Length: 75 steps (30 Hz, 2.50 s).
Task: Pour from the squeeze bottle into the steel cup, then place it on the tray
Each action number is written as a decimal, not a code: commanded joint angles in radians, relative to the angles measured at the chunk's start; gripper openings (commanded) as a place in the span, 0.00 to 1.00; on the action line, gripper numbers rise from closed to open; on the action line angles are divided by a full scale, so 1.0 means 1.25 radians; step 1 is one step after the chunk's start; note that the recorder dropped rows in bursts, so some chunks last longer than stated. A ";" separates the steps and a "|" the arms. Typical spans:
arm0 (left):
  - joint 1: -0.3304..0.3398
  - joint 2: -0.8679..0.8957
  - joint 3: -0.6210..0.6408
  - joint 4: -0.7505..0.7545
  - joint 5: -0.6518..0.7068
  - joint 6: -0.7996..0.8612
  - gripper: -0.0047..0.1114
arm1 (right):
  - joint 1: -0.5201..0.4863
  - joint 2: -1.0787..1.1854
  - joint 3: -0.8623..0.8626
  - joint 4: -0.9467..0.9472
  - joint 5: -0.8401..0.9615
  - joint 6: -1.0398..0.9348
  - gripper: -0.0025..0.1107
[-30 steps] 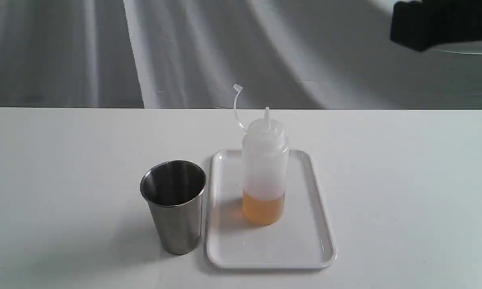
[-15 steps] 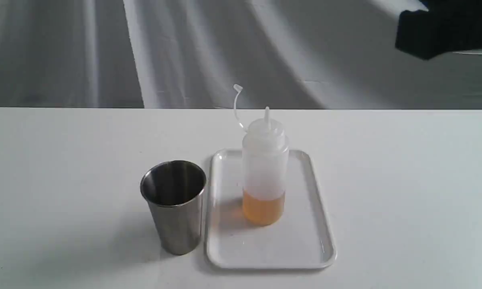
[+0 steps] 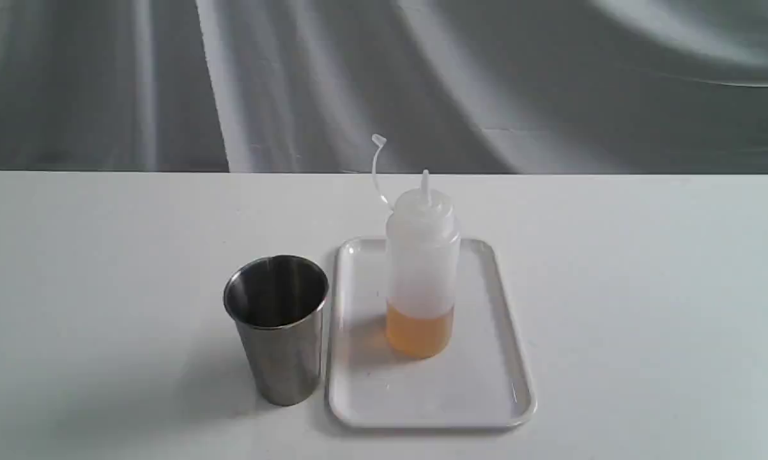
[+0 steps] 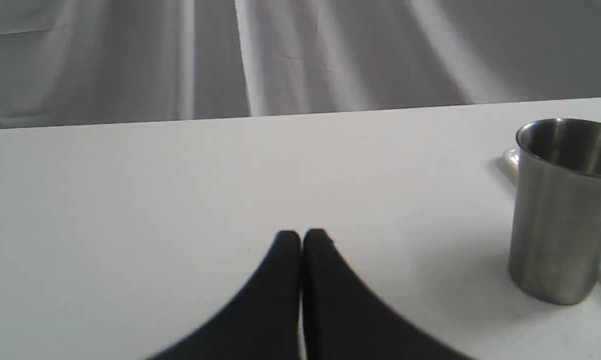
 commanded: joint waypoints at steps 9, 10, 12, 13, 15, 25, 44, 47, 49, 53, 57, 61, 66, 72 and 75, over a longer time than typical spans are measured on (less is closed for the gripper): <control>0.001 -0.002 0.004 -0.001 -0.006 -0.005 0.04 | -0.217 -0.190 0.244 -0.006 0.002 0.001 0.02; 0.001 -0.002 0.004 -0.001 -0.006 -0.005 0.04 | -0.231 -0.206 0.274 -0.006 0.002 0.001 0.02; 0.001 -0.002 0.004 -0.001 -0.006 -0.002 0.04 | -0.249 -0.238 0.315 -0.006 0.002 0.001 0.02; 0.001 -0.002 0.004 -0.001 -0.006 -0.002 0.04 | -0.255 -0.247 0.332 -0.006 0.002 0.001 0.02; 0.001 -0.002 0.004 -0.001 -0.006 -0.002 0.04 | -0.266 -0.282 0.372 -0.006 0.002 0.001 0.02; 0.001 -0.002 0.004 -0.001 -0.006 -0.005 0.04 | -0.267 -0.483 0.555 -0.006 0.002 0.001 0.02; 0.001 -0.002 0.004 -0.001 -0.006 -0.003 0.04 | -0.380 -0.657 0.676 -0.006 0.019 0.001 0.02; 0.001 -0.002 0.004 -0.001 -0.006 -0.005 0.04 | -0.381 -0.657 0.676 -0.006 0.042 0.001 0.02; 0.001 -0.002 0.004 -0.001 -0.006 -0.005 0.04 | -0.378 -0.657 0.681 -0.006 0.050 0.001 0.02; 0.001 -0.002 0.004 -0.001 -0.006 -0.005 0.04 | -0.378 -0.657 0.681 -0.006 0.102 0.001 0.02; 0.001 -0.002 0.004 -0.001 -0.006 -0.005 0.04 | -0.378 -0.657 0.681 -0.006 0.168 0.001 0.02; 0.001 -0.002 0.004 -0.001 -0.006 -0.003 0.04 | -0.378 -0.657 0.681 -0.006 0.234 0.001 0.02; 0.001 -0.002 0.004 -0.001 -0.006 -0.003 0.04 | -0.378 -0.657 0.681 -0.006 0.301 0.001 0.02; 0.001 -0.002 0.004 -0.001 -0.006 -0.005 0.04 | -0.378 -0.657 0.681 -0.006 0.301 0.001 0.02; 0.001 -0.002 0.004 -0.001 -0.006 -0.005 0.04 | -0.378 -0.657 0.681 -0.006 0.301 0.003 0.02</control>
